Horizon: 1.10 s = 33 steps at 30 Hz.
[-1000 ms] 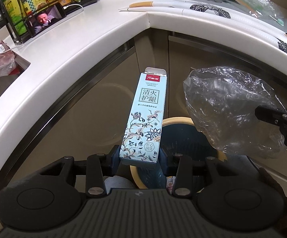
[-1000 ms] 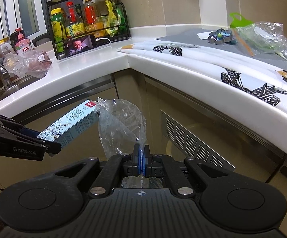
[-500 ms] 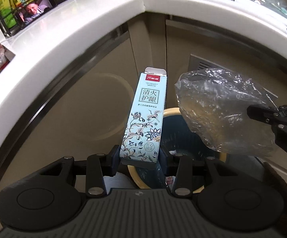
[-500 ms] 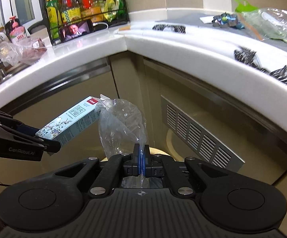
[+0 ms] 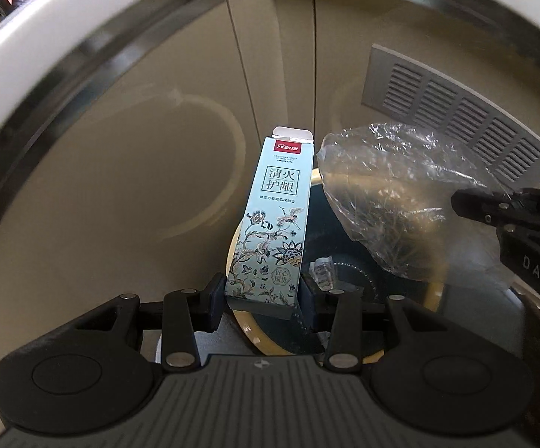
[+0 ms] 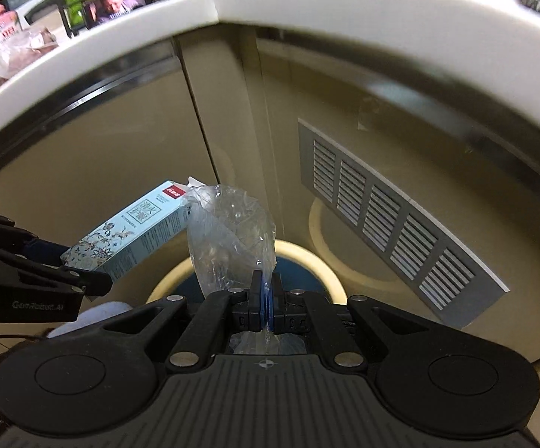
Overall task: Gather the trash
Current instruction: 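Carry the blue carton and plastic bag with both grippers toward the trash bin, then open both grippers to drop the carton and bag into the bin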
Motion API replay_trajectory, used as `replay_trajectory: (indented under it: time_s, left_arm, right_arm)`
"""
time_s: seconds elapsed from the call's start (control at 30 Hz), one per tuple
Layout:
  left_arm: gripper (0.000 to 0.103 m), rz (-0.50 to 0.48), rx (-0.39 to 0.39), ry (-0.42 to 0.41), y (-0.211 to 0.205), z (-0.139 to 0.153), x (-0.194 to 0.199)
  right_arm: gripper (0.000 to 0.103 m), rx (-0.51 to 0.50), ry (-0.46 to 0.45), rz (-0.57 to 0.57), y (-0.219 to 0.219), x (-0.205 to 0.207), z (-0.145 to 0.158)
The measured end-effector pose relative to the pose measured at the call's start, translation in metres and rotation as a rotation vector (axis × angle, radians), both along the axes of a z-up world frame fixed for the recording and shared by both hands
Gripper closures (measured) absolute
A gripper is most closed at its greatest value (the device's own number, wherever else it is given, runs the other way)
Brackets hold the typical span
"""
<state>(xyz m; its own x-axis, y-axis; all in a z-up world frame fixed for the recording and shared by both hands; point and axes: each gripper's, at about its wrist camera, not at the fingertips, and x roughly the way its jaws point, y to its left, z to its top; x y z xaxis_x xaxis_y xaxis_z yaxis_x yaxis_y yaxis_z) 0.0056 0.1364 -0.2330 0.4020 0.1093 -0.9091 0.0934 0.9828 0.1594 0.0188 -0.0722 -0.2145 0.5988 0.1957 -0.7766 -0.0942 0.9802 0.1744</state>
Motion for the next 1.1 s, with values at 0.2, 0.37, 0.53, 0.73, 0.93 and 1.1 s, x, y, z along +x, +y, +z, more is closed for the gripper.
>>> replay_trajectory:
  time_s: [0.2, 0.37, 0.53, 0.73, 0.93, 1.1]
  left_arm:
    - [0.058, 0.019, 0.005, 0.078, -0.005, -0.025, 0.018]
    - [0.058, -0.007, 0.001, 0.149, -0.014, -0.046, 0.027]
    - [0.058, -0.013, 0.014, 0.185, -0.018, -0.066, 0.041]
    - [0.058, -0.011, 0.032, 0.220, -0.020, -0.074, 0.057]
    - [0.060, -0.016, 0.049, 0.230, -0.026, -0.079, 0.061]
    - [0.060, -0.008, 0.043, 0.240, -0.031, -0.079, 0.068]
  right_arm:
    - [0.101, 0.002, 0.082, 0.018, 0.009, 0.019, -0.023]
    - [0.101, -0.002, 0.139, 0.009, 0.011, 0.036, -0.040]
    - [0.101, -0.006, 0.199, -0.005, 0.012, 0.048, -0.056]
    - [0.101, -0.028, 0.245, -0.002, 0.024, 0.058, -0.069]
    - [0.100, -0.049, 0.264, 0.005, 0.033, 0.064, -0.075]
    - [0.100, -0.055, 0.282, -0.003, 0.032, 0.068, -0.078]
